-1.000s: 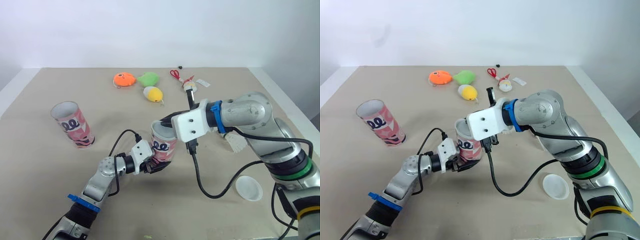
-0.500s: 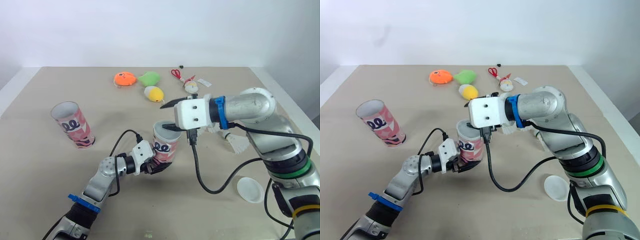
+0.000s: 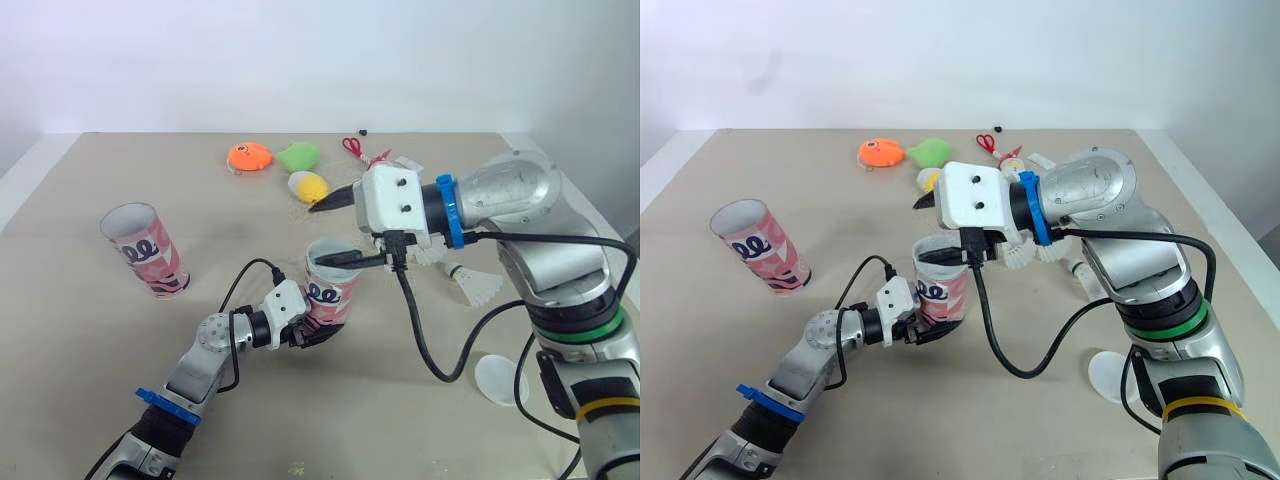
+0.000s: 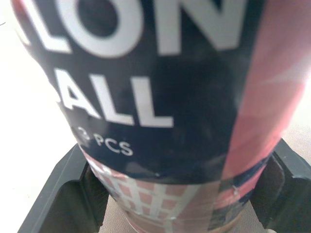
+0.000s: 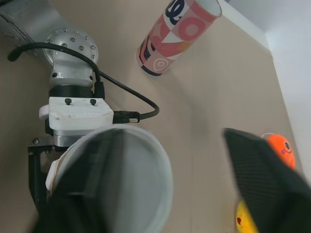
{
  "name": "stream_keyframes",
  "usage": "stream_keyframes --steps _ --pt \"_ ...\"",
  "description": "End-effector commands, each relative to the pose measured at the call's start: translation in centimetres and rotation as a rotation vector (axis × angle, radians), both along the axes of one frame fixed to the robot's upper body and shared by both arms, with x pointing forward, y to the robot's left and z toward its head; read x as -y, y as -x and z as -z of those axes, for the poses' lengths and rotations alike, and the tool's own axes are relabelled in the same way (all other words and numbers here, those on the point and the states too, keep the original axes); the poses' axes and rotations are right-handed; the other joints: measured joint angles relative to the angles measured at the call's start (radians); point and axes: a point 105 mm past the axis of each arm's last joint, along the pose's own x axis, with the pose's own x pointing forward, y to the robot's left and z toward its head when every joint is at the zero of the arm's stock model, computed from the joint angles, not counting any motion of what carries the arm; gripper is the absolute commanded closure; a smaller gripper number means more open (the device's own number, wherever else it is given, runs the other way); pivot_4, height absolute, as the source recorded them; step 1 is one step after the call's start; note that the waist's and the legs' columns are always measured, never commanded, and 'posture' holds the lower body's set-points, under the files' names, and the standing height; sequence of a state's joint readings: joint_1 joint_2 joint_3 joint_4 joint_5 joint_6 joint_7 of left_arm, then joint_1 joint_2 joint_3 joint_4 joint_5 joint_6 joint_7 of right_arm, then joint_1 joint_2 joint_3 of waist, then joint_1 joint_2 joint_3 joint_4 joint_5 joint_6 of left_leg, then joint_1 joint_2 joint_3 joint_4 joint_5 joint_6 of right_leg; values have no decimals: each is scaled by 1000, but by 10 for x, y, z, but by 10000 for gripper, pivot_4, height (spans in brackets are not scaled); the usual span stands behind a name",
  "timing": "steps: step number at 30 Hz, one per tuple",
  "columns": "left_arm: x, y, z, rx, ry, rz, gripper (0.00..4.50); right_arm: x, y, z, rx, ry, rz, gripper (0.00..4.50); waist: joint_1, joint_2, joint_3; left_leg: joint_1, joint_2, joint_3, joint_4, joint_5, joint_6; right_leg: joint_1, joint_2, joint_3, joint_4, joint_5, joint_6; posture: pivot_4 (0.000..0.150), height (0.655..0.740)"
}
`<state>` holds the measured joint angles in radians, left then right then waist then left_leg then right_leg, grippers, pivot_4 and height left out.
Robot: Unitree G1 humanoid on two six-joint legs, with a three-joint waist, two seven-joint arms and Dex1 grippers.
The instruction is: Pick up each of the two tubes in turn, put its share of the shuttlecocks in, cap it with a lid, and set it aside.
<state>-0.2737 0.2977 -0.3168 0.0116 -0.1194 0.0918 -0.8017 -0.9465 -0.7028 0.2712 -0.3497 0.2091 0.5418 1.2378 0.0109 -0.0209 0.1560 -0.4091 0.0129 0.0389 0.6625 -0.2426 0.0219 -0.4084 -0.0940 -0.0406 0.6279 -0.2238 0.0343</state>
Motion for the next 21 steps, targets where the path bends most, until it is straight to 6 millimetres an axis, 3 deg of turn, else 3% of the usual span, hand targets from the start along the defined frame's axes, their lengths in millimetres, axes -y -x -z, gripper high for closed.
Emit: stream_keyframes --steps 1,3,4,12,21 --pt "-10 0 28 -98 -69 -44 12283 5 5 -9 14 25 -2 32461 0 0 0 0 0 0 0 0 0 0 0 0 0 0 0 1500 7400" --pt "-9 1 28 -99 -68 -45 12283 7 6 -3 -16 57 -2 42779 0 0 0 0 0 0 0 0 0 0 0 0 0 0 0 1500 7400" --pt "-9 1 28 -99 -67 -45 12283 9 6 2 -34 78 -1 44005 0 0 0 0 0 0 -1 0 0 0 0 0 -1 0 0 1500 7400" --pt "-9 1 28 -98 -66 -46 12283 19 10 64 -86 306 -30 44005 0 1 -1 1 0 0 -2 0 0 1 0 0 -3 -1 3 1500 7400" --pt "-9 1 29 -111 -62 -47 12283 18 17 84 -100 358 -60 44005 0 0 -9 2 0 0 -4 -1 -1 3 0 -1 -4 -4 7 1500 7400"
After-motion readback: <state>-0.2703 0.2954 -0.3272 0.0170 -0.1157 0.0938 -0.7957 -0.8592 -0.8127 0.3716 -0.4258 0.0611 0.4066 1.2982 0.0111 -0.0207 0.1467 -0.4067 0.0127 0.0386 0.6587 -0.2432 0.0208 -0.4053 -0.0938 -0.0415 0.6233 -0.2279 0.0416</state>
